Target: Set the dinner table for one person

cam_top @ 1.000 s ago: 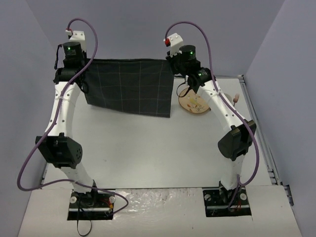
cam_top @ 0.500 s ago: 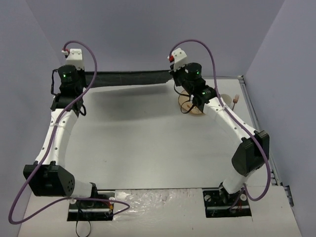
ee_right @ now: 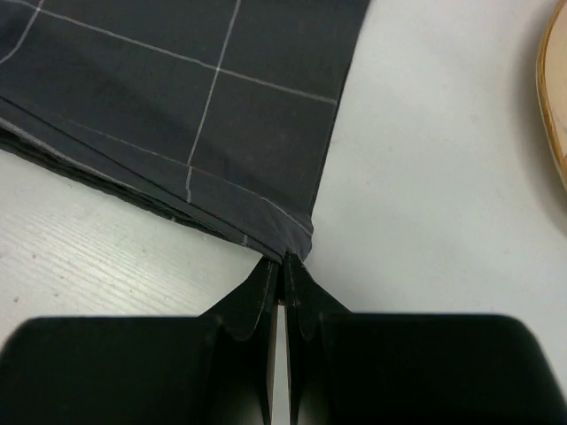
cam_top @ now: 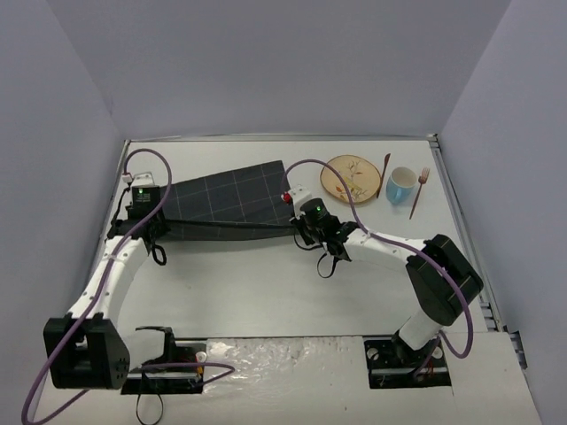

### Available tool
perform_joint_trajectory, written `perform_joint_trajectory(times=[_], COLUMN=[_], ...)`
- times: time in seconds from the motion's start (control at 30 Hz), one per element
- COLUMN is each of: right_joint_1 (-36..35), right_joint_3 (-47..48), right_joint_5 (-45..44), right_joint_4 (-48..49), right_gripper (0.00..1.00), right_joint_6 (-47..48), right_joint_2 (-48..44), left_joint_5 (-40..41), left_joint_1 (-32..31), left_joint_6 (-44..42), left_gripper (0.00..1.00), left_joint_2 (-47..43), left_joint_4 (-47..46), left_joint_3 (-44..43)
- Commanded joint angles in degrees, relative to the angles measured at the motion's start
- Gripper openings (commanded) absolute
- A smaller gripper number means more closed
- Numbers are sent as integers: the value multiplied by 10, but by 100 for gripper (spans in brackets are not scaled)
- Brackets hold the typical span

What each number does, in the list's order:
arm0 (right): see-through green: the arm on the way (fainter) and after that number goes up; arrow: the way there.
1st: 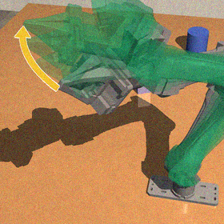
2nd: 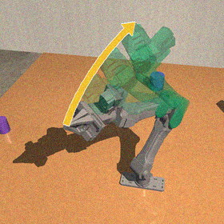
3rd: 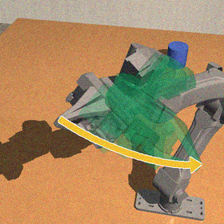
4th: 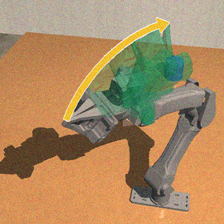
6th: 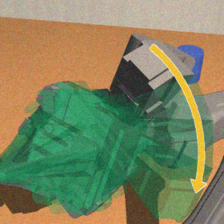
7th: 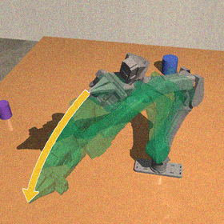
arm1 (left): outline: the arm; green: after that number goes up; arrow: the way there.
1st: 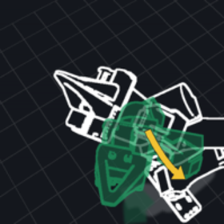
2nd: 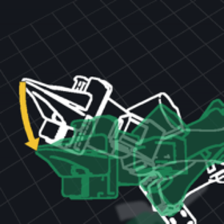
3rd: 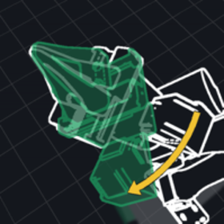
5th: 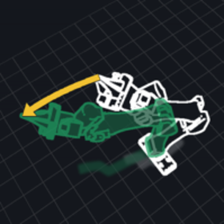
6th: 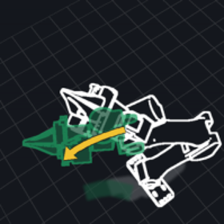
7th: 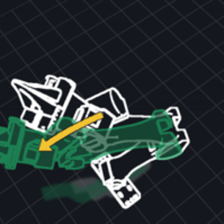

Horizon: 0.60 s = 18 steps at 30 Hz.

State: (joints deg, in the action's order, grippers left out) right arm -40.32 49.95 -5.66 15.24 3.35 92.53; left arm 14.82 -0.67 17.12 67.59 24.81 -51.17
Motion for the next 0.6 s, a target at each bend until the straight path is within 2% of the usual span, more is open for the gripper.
perform_joint_trajectory(times=[0.0, 0.1, 0.23, 0.27, 0.33, 0.37, 0.47, 0.57], right_joint_1=[6, 6, 5, 5, 4, 4, 6, 8], right_joint_3=[-10, -13, -26, -28, -34, -37, -33, -9], right_joint_5=[-34, 1, 49, 61, 95, 112, 129, 147], right_joint_4=[-5, -48, -90, -95, -110, -121, -147, -150], right_gripper=[0, 0, 7, 12, 27, 41, 52, 55], right_joint_6=[-90, -125, -158, -162, -171, -171, -169, -160], right_joint_2=[-50, -54, -85, -98, -117, -132, -161, -176], left_joint_5=[-19, -43, -95, -107, -137, -145, -148, -148], left_joint_1=[3, 4, 4, 4, 4, 4, 4, 4], left_joint_6=[67, 100, 140, 149, 161, 172, 183, 181], left_gripper=[24, 41, 45, 47, 52, 55, 66, 69], left_joint_2=[-60, -77, -122, -142, -181, -194, -223, -200], left_joint_4=[51, 101, 143, 154, 172, 183, 195, 162], left_joint_3=[5, 19, 27, 28, 34, 34, 25, 16])
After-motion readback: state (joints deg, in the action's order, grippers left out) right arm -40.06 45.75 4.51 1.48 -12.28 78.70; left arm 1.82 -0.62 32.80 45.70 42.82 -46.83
